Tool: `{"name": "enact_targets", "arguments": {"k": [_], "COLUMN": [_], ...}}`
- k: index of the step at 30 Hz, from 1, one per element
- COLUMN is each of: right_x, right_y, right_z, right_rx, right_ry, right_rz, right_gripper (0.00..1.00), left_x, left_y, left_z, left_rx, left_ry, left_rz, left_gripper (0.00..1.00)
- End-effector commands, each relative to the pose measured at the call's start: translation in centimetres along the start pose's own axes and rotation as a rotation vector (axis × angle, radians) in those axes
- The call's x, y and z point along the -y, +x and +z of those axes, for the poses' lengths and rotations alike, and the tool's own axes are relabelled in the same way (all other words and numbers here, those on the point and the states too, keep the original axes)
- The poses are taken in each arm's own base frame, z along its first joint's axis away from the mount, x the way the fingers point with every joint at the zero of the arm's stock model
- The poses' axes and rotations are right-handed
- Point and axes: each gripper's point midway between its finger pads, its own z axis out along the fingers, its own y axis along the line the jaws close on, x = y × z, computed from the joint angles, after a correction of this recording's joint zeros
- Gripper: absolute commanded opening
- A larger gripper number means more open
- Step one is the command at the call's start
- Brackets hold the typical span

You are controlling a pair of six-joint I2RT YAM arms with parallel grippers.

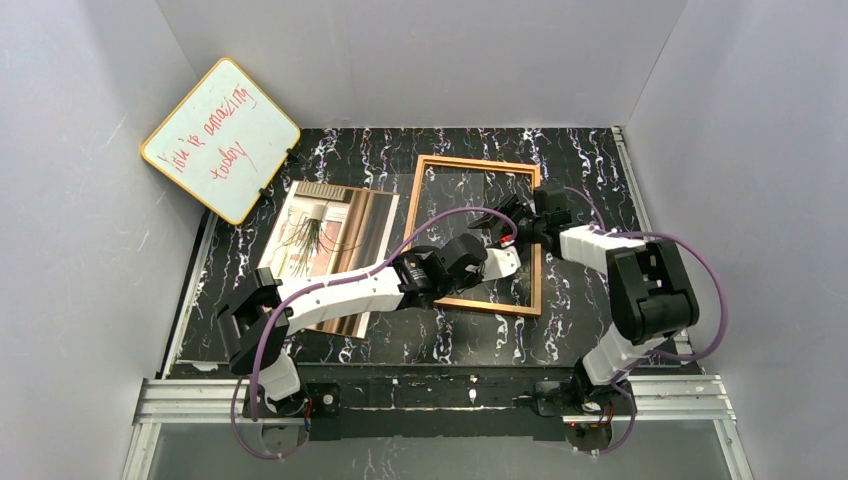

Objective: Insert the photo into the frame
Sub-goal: Place the photo frame item in the photo frame.

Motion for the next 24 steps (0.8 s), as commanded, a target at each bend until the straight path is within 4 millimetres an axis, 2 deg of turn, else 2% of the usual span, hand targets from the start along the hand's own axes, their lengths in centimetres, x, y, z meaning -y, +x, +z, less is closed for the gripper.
{"name": "enact_targets", "arguments": {"k": [1,4,9,15,16,18,19,20,21,22,24], "right_x": [-0.4,0.0,-0.7,-1.6,-1.7,-1.8,-1.8,-1.8,-1.6,-1.7,-1.6], "right_y": [-1.6,-2.2,-2.8,-2.4,-2.3,-2.4,-2.7,-2.9,-3.4,-3.8,-4.8], "right_z": [2.0,3.5,5.5,6.6,6.7,6.6,6.5,6.3,6.0,5.7,4.8], "right_rx": [0.031,0.026,-0.008,-0.091,-0.105,-0.121,-0.123,-0.126,-0.123,-0.121,-0.117], "right_ry": [0.008,0.012,-0.06,-0.134,-0.139,-0.143,-0.143,-0.139,-0.133,-0.137,-0.155], "right_rz": [-0.044,-0.058,-0.093,-0.123,-0.129,-0.144,-0.159,-0.169,-0.178,-0.189,-0.201], "right_gripper": [0.81,0.71,0.6,0.4,0.36,0.27,0.18,0.1,0.07,0.01,0.01], "left_x": [-0.1,0.1,0.8,0.8,0.8,0.8,0.8,0.6,0.2,-0.4,-2.3], "left_y": [-1.4,-1.2,-1.0,-1.6,-1.6,-1.7,-1.8,-1.9,-1.9,-2.1,-2.1], "left_z": [-0.8,-0.8,-0.9,-1.1,-1.2,-1.3,-1.4,-1.6,-1.7,-1.9,-2.2], "left_rx": [0.027,0.023,0.015,0.019,0.016,0.006,-0.004,-0.015,-0.026,-0.03,-0.029], "left_ry": [0.015,0.029,0.06,0.079,0.079,0.089,0.098,0.099,0.094,0.086,0.085], "left_rz": [-0.038,-0.04,-0.045,-0.053,-0.052,-0.048,-0.046,-0.053,-0.063,-0.087,-0.155], "left_gripper": [0.0,0.0,0.0,0.0,0.05,0.32,0.47,0.69,0.82,0.88,0.93]}}
